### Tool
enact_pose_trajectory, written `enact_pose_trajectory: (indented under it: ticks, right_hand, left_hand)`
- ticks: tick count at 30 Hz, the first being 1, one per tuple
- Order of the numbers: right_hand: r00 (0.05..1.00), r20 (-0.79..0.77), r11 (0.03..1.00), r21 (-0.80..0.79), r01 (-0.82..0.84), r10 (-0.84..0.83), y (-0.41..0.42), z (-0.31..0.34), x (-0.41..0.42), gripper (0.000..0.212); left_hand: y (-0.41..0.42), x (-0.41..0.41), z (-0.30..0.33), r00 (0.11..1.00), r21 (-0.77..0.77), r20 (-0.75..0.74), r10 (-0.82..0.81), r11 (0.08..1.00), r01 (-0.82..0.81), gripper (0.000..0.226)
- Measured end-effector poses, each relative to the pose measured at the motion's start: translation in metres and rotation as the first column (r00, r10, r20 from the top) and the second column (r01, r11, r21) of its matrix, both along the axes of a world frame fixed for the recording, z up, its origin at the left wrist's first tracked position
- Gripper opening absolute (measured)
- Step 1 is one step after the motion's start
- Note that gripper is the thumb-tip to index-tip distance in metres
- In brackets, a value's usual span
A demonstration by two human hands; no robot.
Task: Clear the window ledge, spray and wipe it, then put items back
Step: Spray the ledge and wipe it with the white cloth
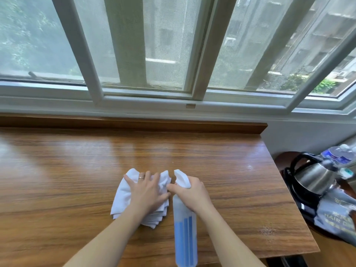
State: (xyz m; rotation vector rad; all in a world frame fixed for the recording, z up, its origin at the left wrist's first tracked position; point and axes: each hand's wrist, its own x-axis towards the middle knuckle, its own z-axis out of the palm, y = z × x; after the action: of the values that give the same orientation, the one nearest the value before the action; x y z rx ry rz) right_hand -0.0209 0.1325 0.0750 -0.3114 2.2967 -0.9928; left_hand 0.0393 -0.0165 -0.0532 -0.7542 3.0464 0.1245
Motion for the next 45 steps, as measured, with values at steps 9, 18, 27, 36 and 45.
enact_pose_trajectory:
  ticks: [9, 18, 27, 36, 45]
  right_hand:
    - [1.000, -0.001, 1.000, 0.006, -0.007, 0.007, -0.011, -0.001, -0.009, 0.043]
    - [1.000, 0.002, 1.000, 0.011, -0.021, 0.021, -0.026, 0.004, -0.023, 0.043]
    - [1.000, -0.007, 1.000, 0.007, -0.006, 0.006, -0.036, 0.004, -0.026, 0.023]
    - [0.999, -0.037, 1.000, 0.000, 0.020, -0.020, -0.042, 0.003, -0.015, 0.024]
    - [0.999, 0.006, 0.999, 0.003, 0.045, -0.045, -0.051, 0.002, -0.014, 0.037]
  left_hand:
    - [0.021, 0.039, -0.010, 0.988, -0.015, -0.126, -0.086, 0.996, 0.085, 0.051]
    - [0.005, 0.010, -0.010, 0.996, -0.021, -0.079, -0.051, 0.999, 0.050, 0.050]
    - [-0.029, -0.044, 0.007, 0.995, 0.059, 0.104, 0.006, 0.998, -0.012, 0.053]
    - [-0.028, -0.027, 0.011, 0.995, 0.058, 0.093, -0.040, 0.998, 0.034, 0.055]
    - [-0.007, 0.025, -0.005, 0.993, 0.018, 0.001, -0.116, 0.993, 0.115, 0.053]
